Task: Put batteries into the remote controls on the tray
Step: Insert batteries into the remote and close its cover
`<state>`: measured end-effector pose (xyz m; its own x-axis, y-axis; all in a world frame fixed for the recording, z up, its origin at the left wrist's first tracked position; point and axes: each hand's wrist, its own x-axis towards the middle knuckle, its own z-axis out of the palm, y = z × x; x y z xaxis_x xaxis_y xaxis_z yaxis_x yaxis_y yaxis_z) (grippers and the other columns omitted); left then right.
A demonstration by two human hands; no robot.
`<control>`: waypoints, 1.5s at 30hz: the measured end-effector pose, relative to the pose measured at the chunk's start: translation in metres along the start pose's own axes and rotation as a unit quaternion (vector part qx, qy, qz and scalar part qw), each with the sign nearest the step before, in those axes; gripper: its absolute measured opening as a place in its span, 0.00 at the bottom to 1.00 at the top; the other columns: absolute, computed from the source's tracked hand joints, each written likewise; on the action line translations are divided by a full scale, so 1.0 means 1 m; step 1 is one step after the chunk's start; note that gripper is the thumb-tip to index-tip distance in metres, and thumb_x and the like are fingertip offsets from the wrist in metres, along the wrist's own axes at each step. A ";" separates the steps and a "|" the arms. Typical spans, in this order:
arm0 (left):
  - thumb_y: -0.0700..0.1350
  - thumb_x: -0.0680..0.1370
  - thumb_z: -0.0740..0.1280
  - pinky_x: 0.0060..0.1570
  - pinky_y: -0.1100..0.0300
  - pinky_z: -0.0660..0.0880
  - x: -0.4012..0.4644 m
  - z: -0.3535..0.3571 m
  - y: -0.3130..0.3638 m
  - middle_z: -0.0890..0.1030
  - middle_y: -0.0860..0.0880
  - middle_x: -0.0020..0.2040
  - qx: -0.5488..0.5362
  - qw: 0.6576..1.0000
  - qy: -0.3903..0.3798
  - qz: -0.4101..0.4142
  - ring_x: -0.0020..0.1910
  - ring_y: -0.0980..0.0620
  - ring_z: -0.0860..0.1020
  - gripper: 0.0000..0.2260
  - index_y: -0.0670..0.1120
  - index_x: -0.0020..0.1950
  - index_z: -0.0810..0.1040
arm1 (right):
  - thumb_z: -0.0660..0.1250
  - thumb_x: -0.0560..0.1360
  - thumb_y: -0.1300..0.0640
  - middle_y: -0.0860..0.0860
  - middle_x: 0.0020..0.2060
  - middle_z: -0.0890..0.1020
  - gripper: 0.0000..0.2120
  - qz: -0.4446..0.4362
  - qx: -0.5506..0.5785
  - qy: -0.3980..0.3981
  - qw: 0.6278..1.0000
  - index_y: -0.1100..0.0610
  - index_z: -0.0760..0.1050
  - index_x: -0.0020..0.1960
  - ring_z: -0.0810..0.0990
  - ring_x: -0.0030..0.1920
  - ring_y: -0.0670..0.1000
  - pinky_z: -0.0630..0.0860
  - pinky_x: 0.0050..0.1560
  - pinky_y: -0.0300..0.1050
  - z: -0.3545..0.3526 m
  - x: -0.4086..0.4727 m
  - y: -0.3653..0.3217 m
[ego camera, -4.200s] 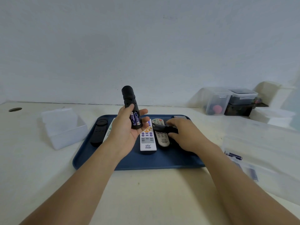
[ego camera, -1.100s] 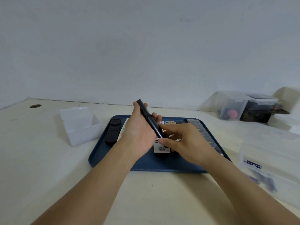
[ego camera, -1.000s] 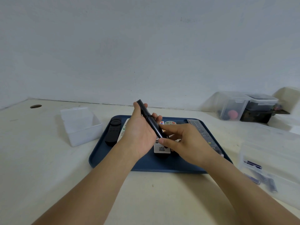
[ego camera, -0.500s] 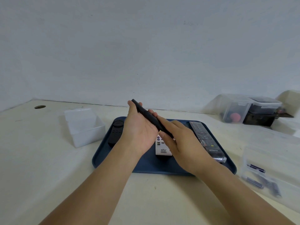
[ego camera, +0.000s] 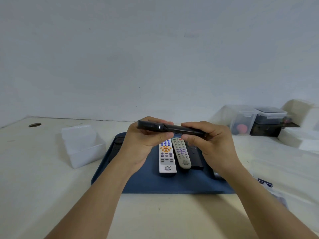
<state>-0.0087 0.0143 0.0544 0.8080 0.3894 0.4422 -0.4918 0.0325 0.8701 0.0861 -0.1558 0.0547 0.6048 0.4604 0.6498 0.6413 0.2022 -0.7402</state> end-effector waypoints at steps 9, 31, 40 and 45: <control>0.40 0.68 0.79 0.52 0.53 0.82 -0.001 0.016 -0.004 0.84 0.43 0.46 -0.154 0.983 0.059 -0.080 0.48 0.46 0.85 0.25 0.43 0.62 0.75 | 0.77 0.68 0.68 0.44 0.44 0.83 0.21 -0.129 -0.176 0.068 0.974 0.50 0.82 0.57 0.82 0.45 0.43 0.76 0.48 0.32 0.006 -0.006 0.006; 0.68 0.78 0.61 0.60 0.51 0.77 -0.014 0.030 0.002 0.80 0.47 0.45 -0.378 0.864 0.187 -0.277 0.51 0.46 0.84 0.24 0.47 0.43 0.76 | 0.62 0.80 0.46 0.45 0.47 0.79 0.13 -0.132 -0.200 -0.003 0.971 0.53 0.79 0.54 0.77 0.52 0.47 0.75 0.57 0.49 0.070 -0.028 0.007; 0.50 0.79 0.67 0.37 0.48 0.83 -0.002 -0.001 -0.008 0.81 0.46 0.46 0.360 0.910 0.160 -0.130 0.39 0.46 0.82 0.10 0.46 0.55 0.72 | 0.61 0.81 0.43 0.39 0.43 0.81 0.11 0.110 -0.091 0.046 0.989 0.47 0.77 0.52 0.77 0.37 0.40 0.69 0.39 0.32 0.037 -0.004 0.007; 0.44 0.74 0.71 0.33 0.57 0.72 -0.003 -0.018 -0.026 0.78 0.44 0.50 0.507 0.837 0.099 -0.179 0.43 0.47 0.78 0.16 0.42 0.57 0.70 | 0.63 0.80 0.43 0.40 0.35 0.76 0.09 0.144 -0.130 0.036 0.980 0.47 0.77 0.52 0.73 0.33 0.41 0.66 0.36 0.32 0.027 -0.003 0.017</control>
<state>-0.0044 0.0286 0.0262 0.7253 0.6704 0.1564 0.3802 -0.5795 0.7209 0.0822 -0.1306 0.0356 0.8041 0.4019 0.4380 0.5322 -0.1585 -0.8317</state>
